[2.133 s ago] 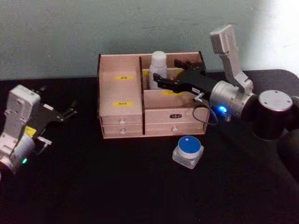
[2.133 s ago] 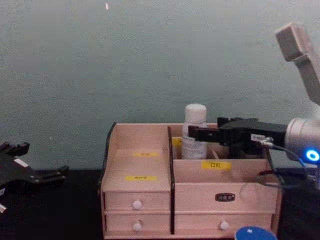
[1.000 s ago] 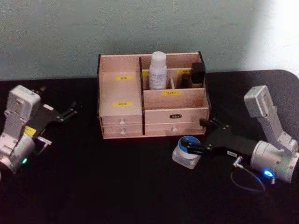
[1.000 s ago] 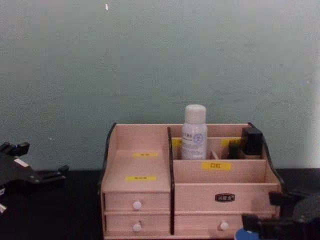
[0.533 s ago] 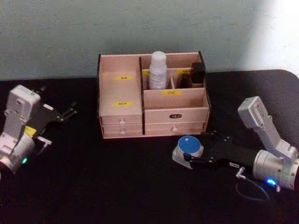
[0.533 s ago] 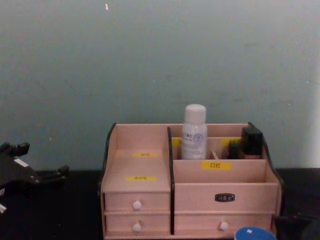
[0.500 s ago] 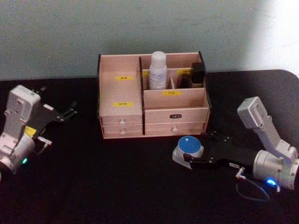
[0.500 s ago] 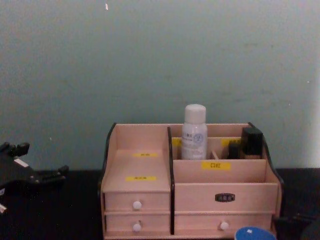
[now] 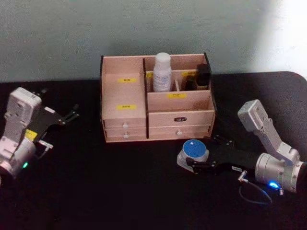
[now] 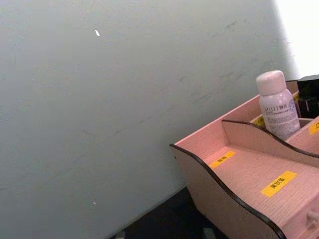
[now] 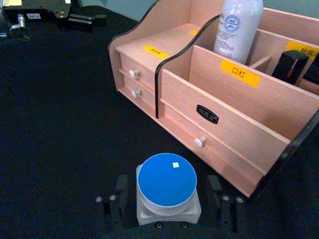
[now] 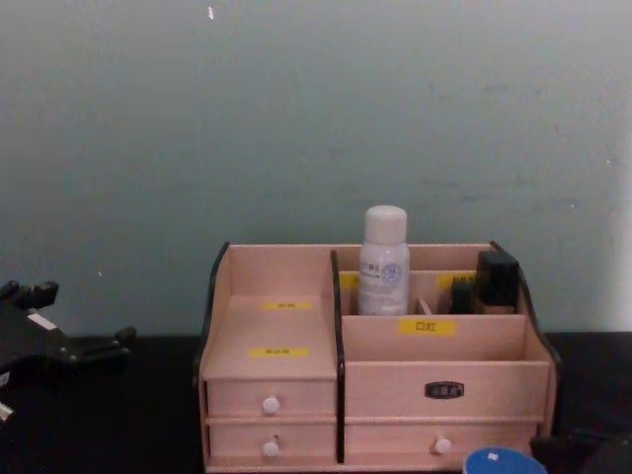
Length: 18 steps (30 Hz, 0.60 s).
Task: Pick up the facial cleanser and watermelon frost from the table and place them into the tiered storage box.
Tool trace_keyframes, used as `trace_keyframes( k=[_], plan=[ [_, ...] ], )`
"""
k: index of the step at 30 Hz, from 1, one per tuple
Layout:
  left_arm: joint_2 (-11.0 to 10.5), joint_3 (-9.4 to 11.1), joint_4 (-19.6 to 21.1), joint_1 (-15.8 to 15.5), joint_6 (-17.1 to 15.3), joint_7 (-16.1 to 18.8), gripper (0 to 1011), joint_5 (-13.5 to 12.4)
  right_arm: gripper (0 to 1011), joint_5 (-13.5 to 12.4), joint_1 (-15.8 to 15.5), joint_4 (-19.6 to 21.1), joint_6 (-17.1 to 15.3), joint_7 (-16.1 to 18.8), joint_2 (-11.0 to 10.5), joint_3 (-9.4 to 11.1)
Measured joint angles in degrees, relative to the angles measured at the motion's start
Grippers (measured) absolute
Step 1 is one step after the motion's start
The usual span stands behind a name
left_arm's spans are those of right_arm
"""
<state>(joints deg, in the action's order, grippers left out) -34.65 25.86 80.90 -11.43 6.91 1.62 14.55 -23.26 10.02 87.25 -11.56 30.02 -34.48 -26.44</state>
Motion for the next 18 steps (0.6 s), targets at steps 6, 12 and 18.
trace_keyframes(
  k=[6,12,18],
  plan=[
    [0.0,0.0,0.0,0.0,0.0,0.0,1001,0.0,1000,0.1,0.8,-1.0,0.3,0.5,0.6,-0.4],
    [0.0,0.0,0.0,0.0,0.0,0.0,1001,0.0,1000,0.3,1.2,-1.5,0.4,0.8,0.9,-0.8],
    [0.0,0.0,0.0,0.0,0.0,0.0,1001,0.0,1000,0.4,1.3,-1.5,0.2,0.7,0.9,-0.9]
  ],
)
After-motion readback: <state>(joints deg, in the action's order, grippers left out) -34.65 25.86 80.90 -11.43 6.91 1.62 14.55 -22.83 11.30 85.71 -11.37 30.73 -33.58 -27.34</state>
